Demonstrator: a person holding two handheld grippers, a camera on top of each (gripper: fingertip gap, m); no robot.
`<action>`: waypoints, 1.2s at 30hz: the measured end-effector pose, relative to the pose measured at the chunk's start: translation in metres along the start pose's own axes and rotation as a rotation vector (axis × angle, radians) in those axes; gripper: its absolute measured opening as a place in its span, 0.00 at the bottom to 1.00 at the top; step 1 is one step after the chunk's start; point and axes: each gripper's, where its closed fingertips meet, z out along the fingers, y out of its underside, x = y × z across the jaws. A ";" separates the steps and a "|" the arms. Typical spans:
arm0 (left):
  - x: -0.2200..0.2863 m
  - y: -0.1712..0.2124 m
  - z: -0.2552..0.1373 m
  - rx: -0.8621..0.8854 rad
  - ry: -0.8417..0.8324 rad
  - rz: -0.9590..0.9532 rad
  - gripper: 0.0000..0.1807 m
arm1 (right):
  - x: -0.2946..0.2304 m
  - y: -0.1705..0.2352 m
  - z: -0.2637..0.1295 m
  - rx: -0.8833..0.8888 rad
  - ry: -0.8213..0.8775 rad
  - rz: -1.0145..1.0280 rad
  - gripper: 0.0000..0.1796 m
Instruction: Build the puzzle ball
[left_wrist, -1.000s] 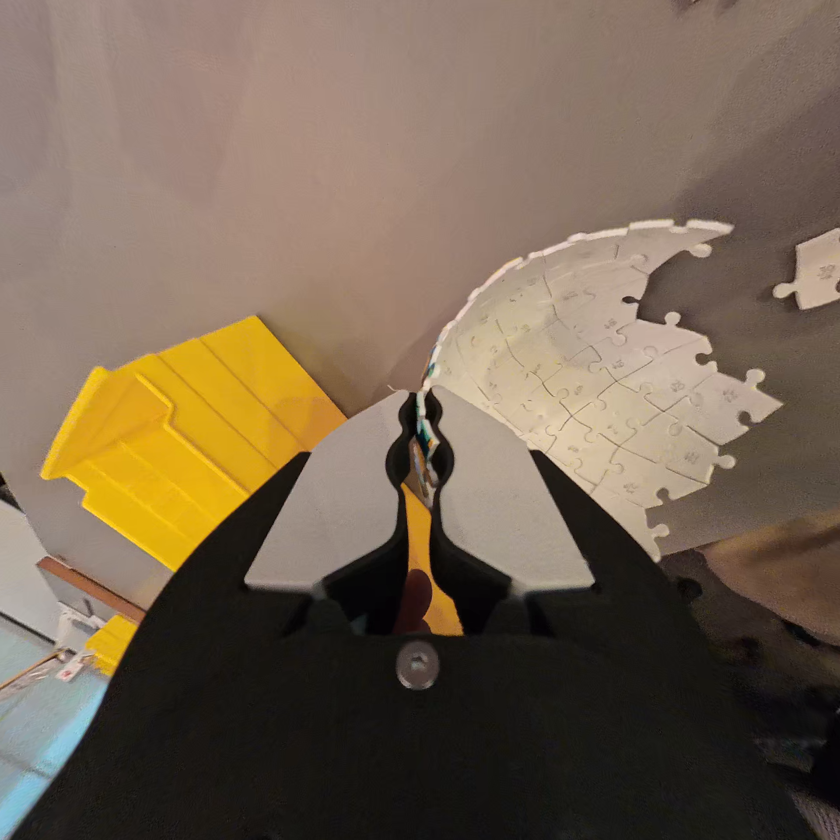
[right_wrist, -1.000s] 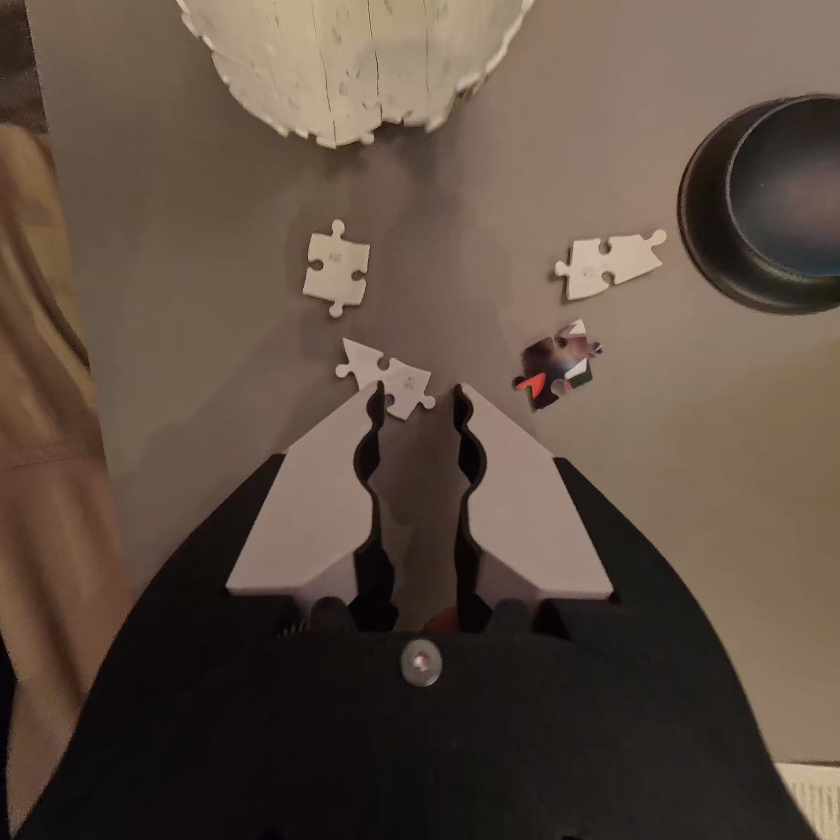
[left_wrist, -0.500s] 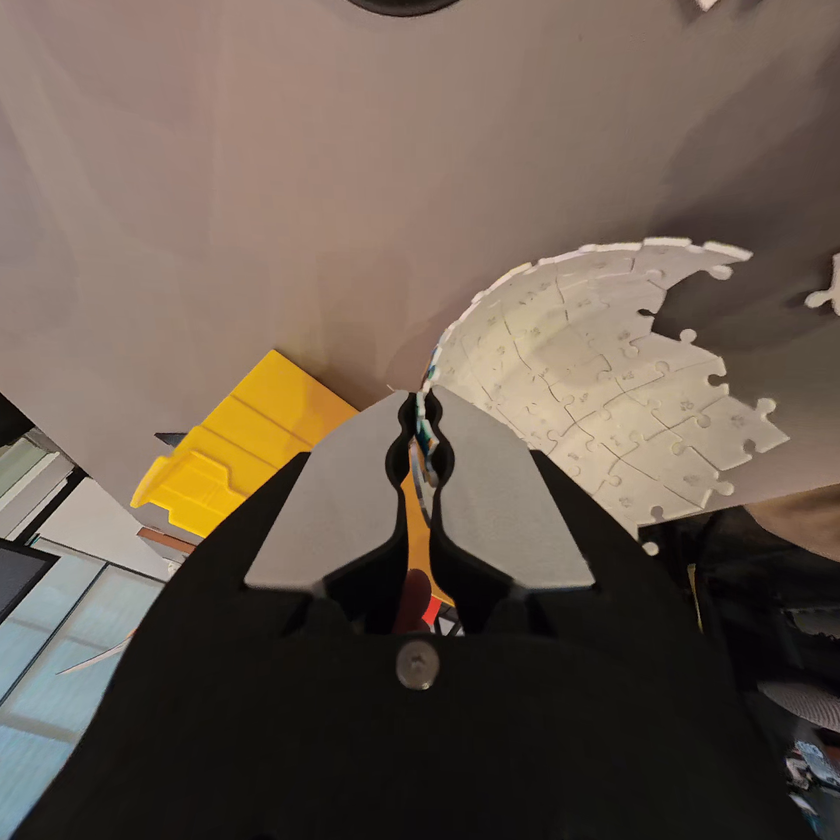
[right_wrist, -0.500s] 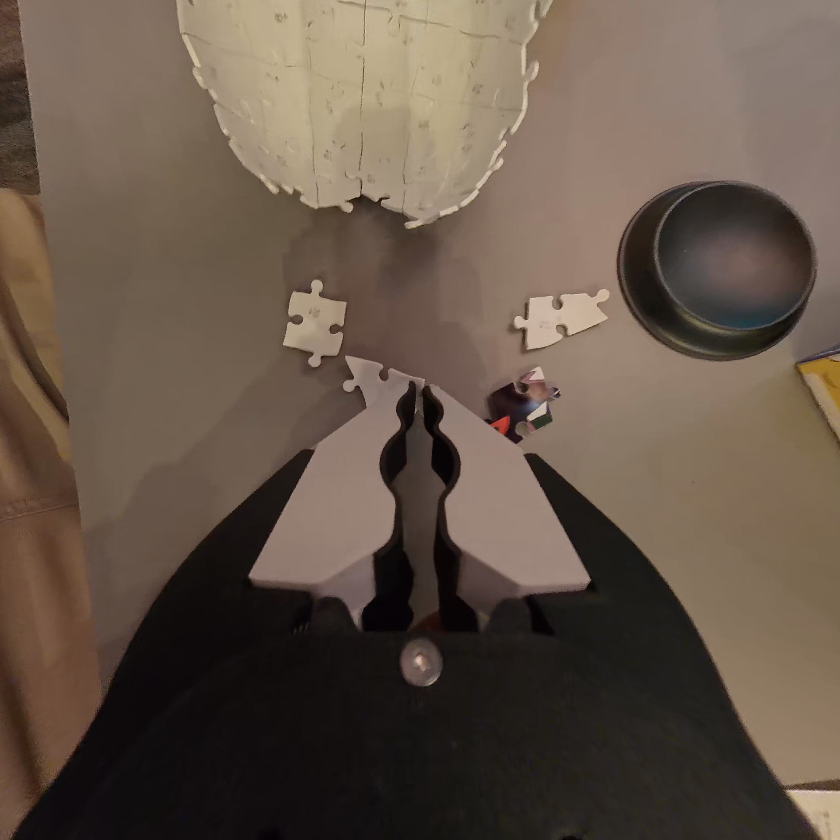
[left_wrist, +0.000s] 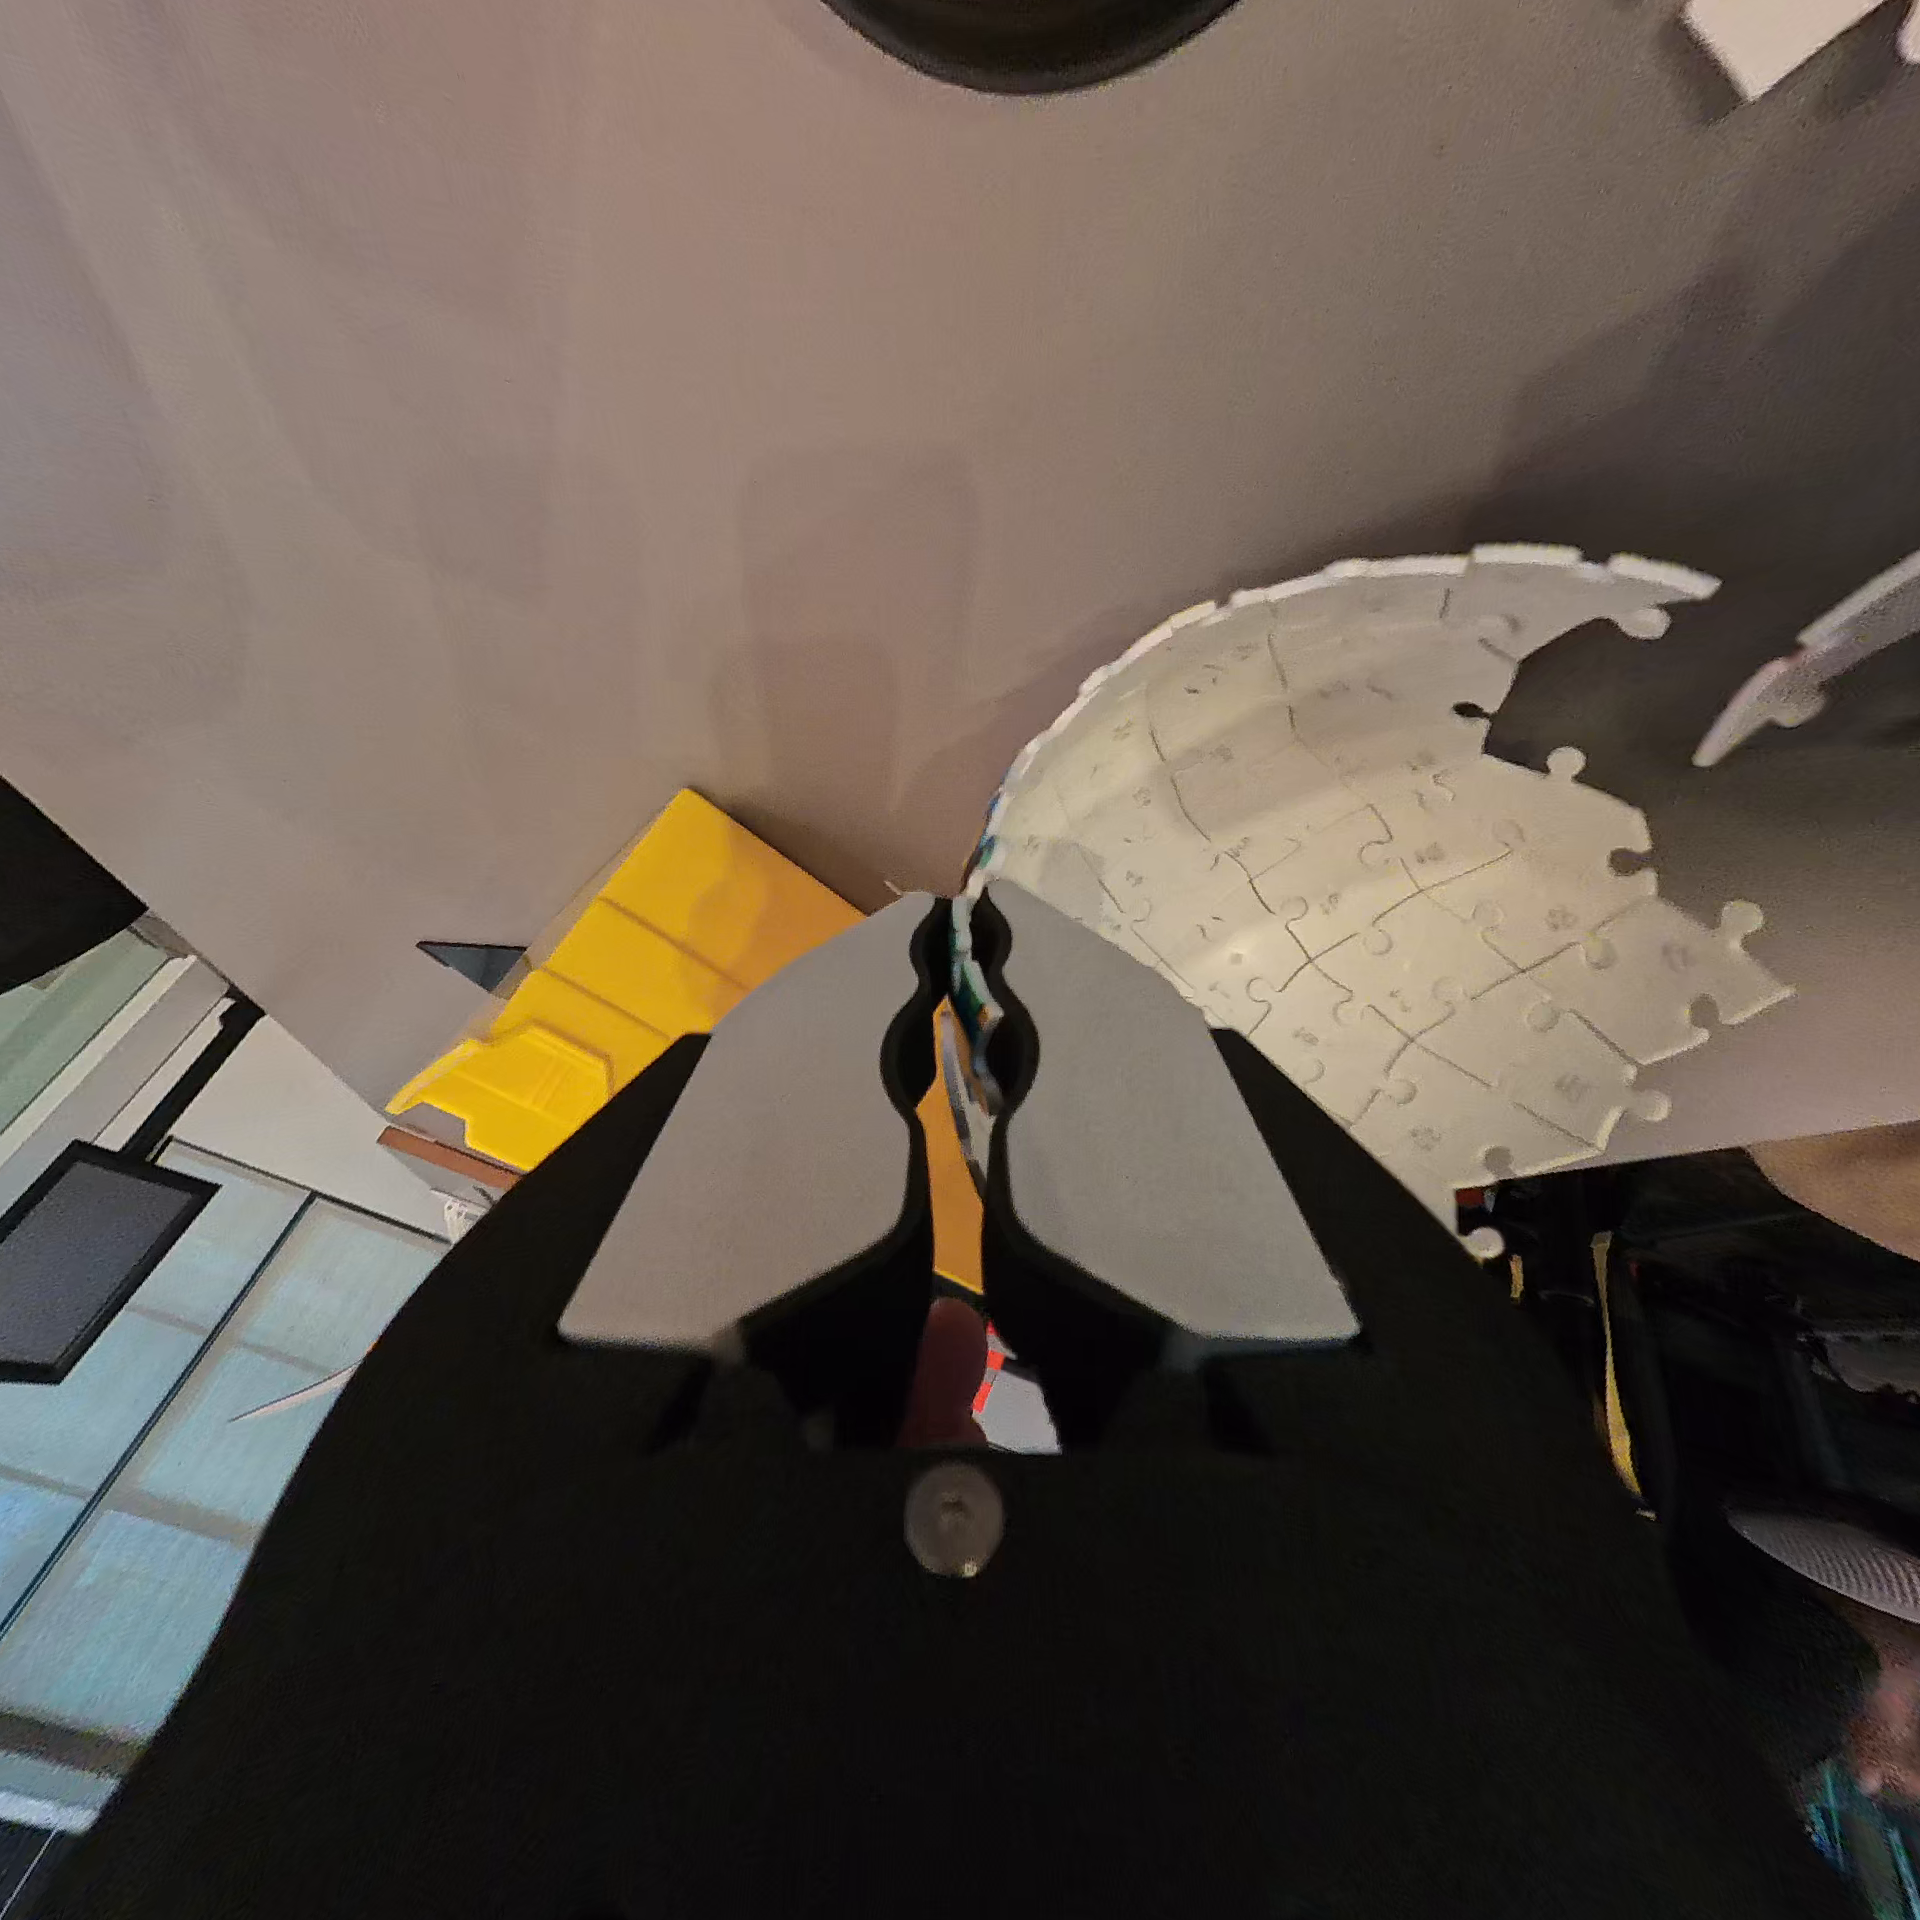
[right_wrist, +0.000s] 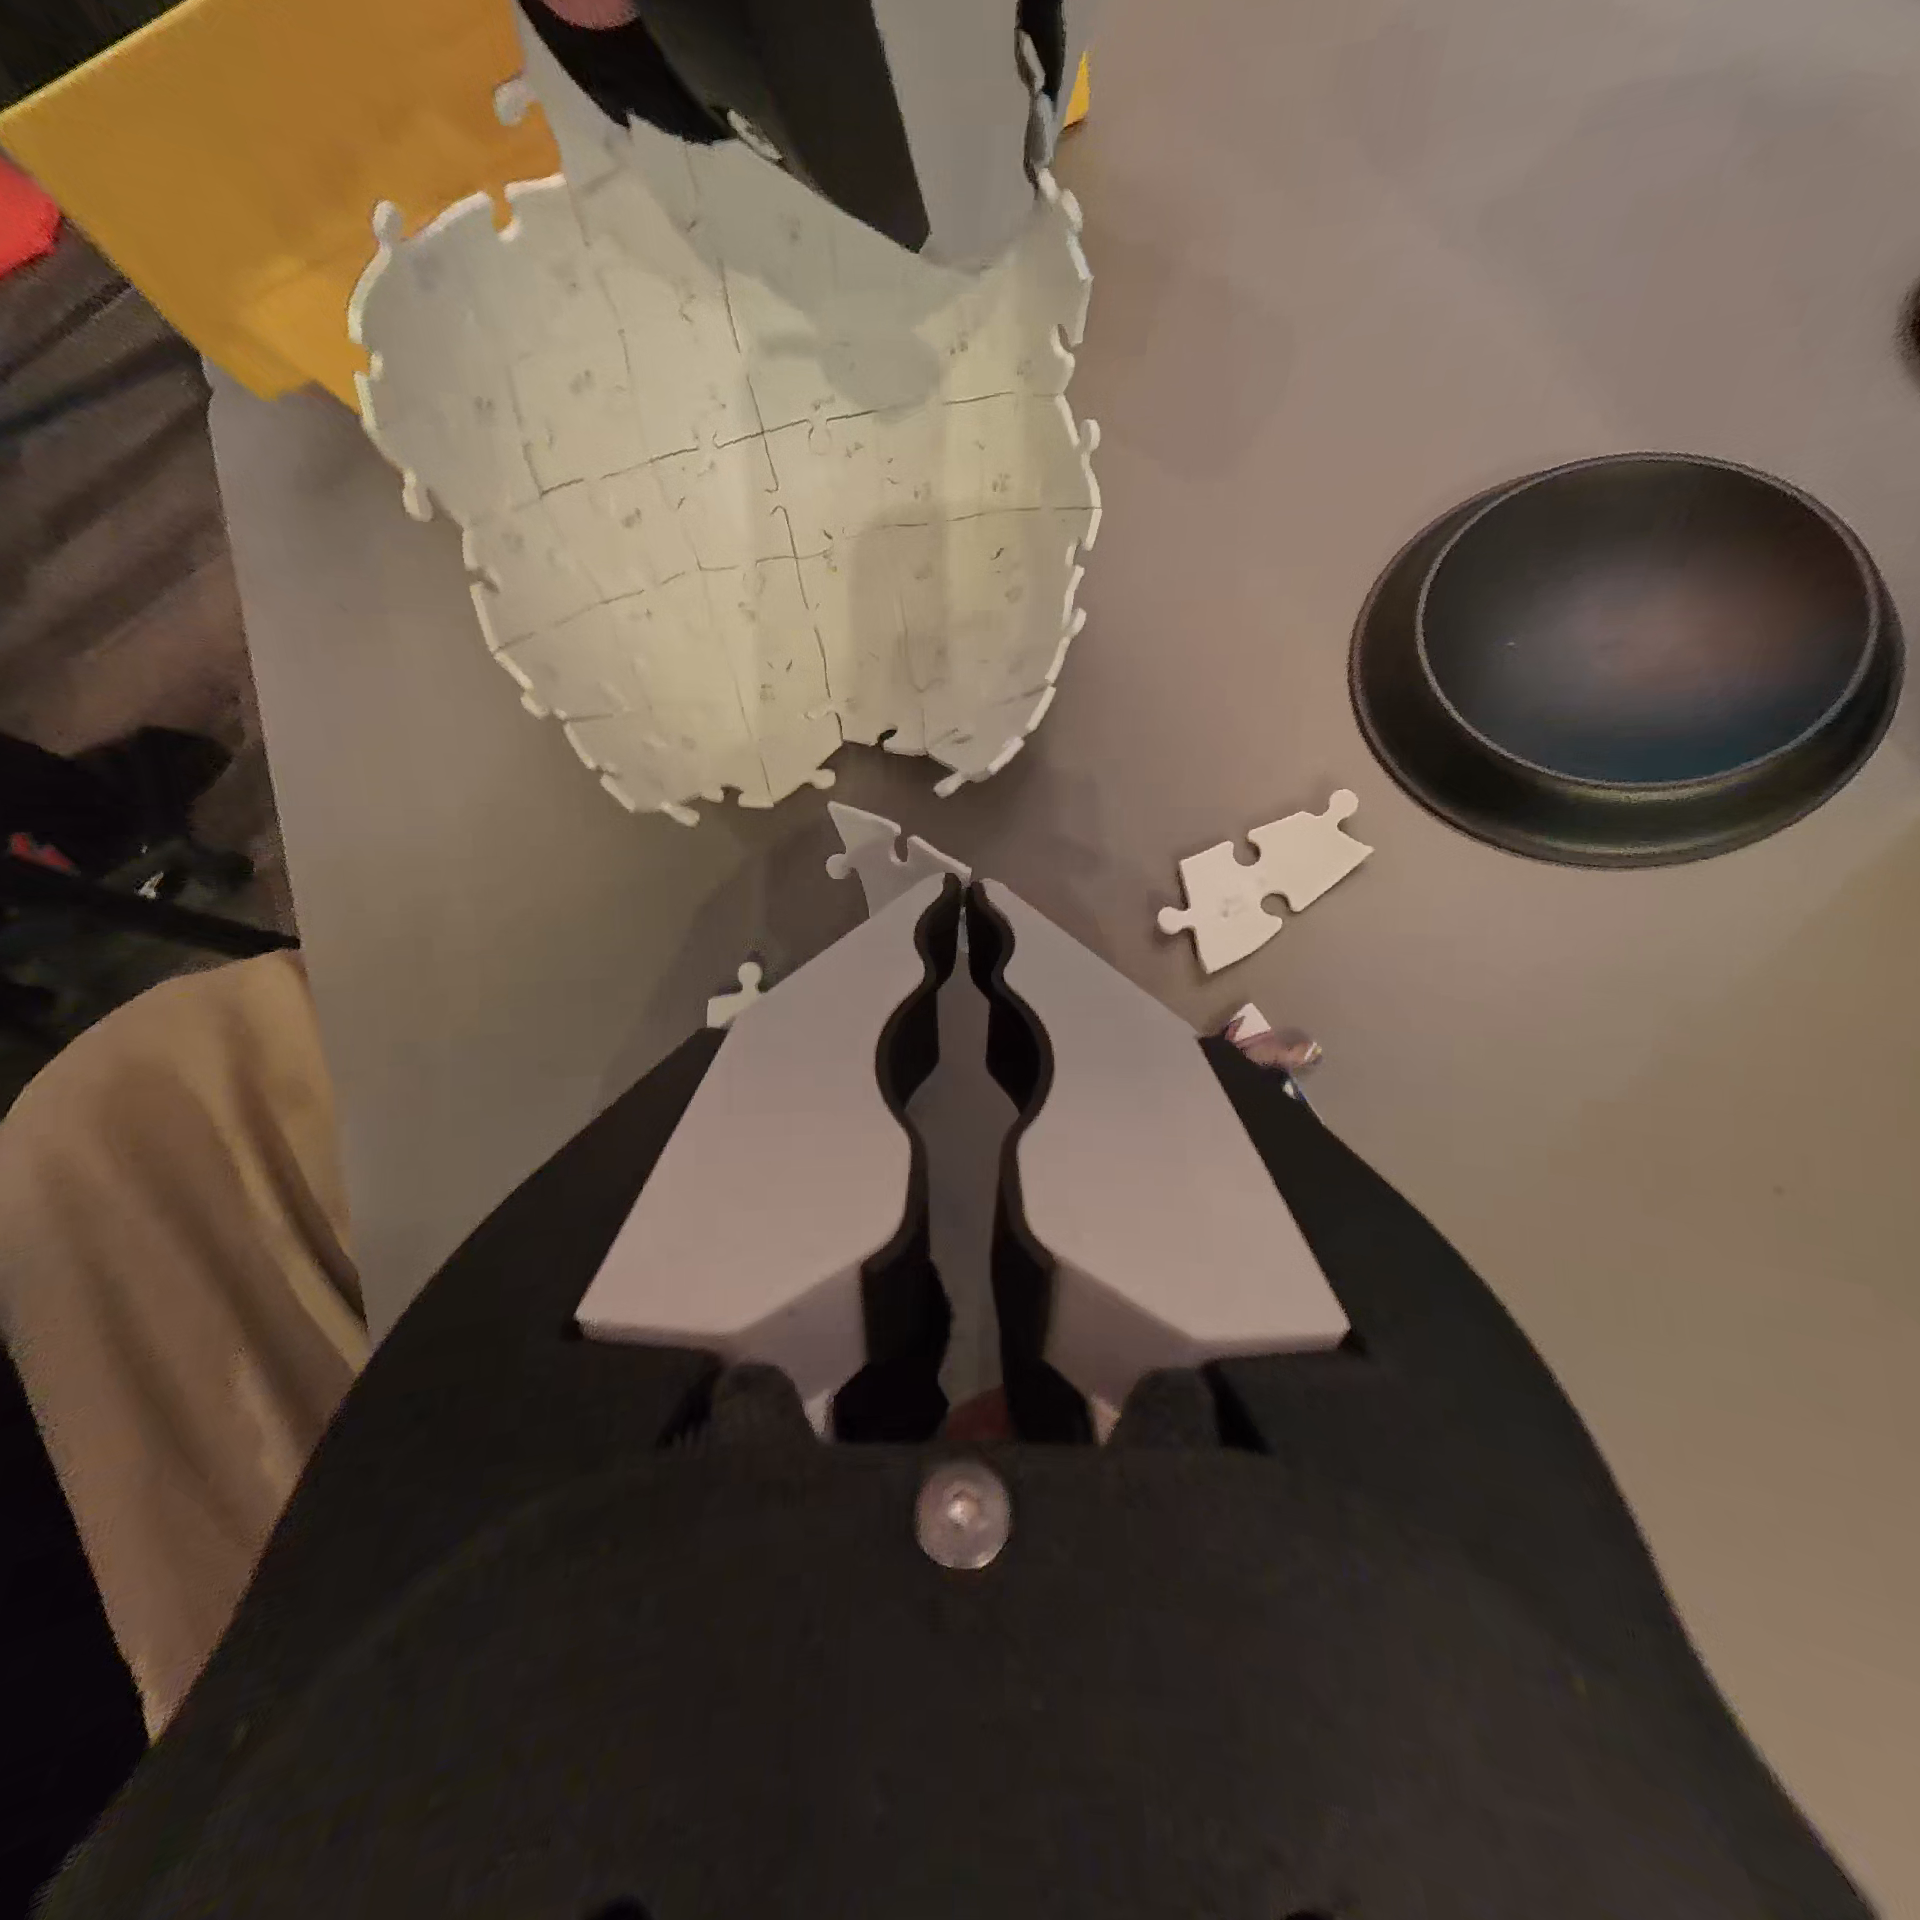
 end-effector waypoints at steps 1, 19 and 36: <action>-0.001 -0.001 -0.001 -0.008 -0.008 0.002 0.02 | 0.002 -0.002 0.002 0.007 0.011 0.012 0.00; -0.001 -0.011 -0.006 -0.103 -0.120 -0.008 0.02 | 0.011 -0.001 0.011 0.047 0.101 0.046 0.04; 0.005 -0.015 -0.013 -0.094 -0.178 0.011 0.02 | -0.009 0.006 0.025 -0.049 0.146 -0.461 0.00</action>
